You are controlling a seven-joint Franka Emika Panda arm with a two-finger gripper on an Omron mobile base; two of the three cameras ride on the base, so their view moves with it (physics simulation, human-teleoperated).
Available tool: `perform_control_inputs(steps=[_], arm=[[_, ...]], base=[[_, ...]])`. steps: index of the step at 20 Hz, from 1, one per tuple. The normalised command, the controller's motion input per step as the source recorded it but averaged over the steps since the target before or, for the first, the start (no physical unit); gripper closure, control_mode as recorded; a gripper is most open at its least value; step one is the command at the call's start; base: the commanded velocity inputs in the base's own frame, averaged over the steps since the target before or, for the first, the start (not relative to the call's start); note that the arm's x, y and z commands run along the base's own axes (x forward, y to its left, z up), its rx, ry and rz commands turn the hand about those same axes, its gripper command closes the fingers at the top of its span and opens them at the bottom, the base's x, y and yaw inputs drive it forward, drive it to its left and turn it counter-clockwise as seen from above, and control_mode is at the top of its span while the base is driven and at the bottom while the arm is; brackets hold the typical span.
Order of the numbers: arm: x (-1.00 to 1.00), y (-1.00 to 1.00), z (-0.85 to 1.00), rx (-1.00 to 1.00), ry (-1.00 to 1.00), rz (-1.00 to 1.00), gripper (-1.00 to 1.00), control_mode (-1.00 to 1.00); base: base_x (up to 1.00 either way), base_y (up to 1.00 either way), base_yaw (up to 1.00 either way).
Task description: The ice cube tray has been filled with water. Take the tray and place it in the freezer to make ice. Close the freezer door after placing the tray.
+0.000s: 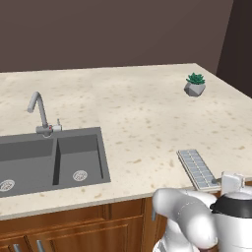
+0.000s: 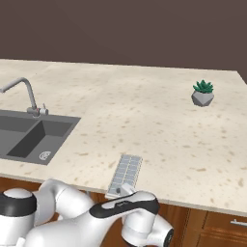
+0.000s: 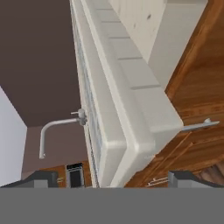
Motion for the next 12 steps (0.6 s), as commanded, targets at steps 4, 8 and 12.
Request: perform_control_inputs(steps=[4, 8, 12], arm=[[0.18, -0.15, -0.20, 0.00, -0.01, -0.01, -1.00, -1.00], [0.17, -0.25, -0.20, 0.00, -0.01, -0.03, -1.00, -1.00], [0.19, -0.22, -0.20, 0.00, -0.01, -0.03, -1.00, -1.00]], base=[[0.00, 0.00, 0.00], [0.00, 0.00, 0.00], [0.00, 0.00, 0.00]])
